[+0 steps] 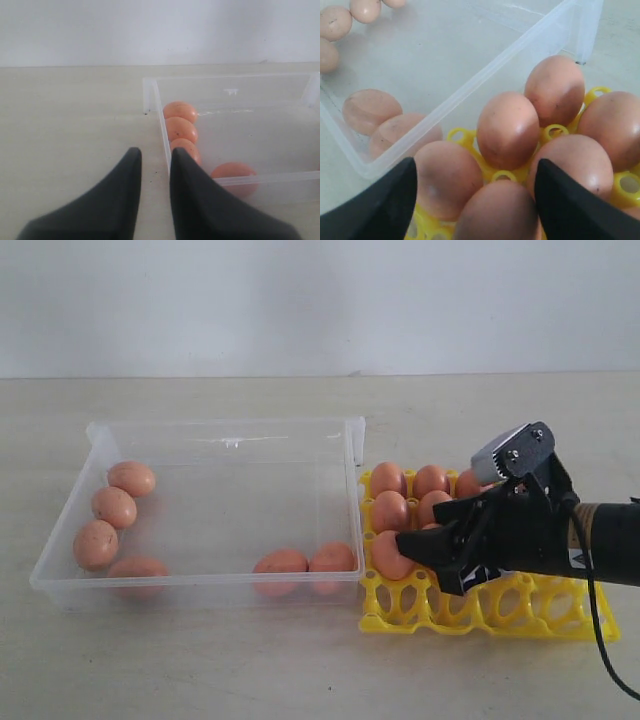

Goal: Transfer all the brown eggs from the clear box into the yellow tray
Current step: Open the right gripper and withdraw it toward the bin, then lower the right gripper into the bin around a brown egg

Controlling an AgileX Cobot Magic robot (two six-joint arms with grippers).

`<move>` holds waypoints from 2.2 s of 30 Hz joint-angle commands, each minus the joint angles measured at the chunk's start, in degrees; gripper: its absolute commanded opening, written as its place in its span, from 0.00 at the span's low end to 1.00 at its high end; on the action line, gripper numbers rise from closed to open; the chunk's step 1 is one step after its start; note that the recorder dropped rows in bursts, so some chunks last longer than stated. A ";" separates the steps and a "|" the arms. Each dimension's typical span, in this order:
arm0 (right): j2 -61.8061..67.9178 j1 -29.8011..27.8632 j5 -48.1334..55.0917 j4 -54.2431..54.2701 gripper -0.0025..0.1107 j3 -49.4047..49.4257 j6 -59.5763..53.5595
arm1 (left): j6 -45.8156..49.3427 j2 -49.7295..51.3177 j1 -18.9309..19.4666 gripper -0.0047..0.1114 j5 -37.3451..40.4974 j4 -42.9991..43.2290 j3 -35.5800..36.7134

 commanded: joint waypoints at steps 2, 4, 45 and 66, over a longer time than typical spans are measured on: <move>-4.50 0.06 -3.16 1.95 0.59 -0.16 2.89 | -0.55 -0.11 -0.19 0.23 -0.04 -0.34 -0.15; -7.60 0.06 -3.88 4.26 0.59 -0.28 2.89 | -0.55 -0.11 -0.19 0.23 -0.04 -0.34 -0.15; 18.29 39.25 117.16 64.94 0.02 -88.45 -49.69 | -0.55 -0.11 -0.19 0.23 -0.04 -0.34 -0.15; 37.44 39.43 108.01 71.49 0.59 -97.60 -59.35 | -0.55 -0.11 -0.19 0.23 -0.04 -0.34 -0.15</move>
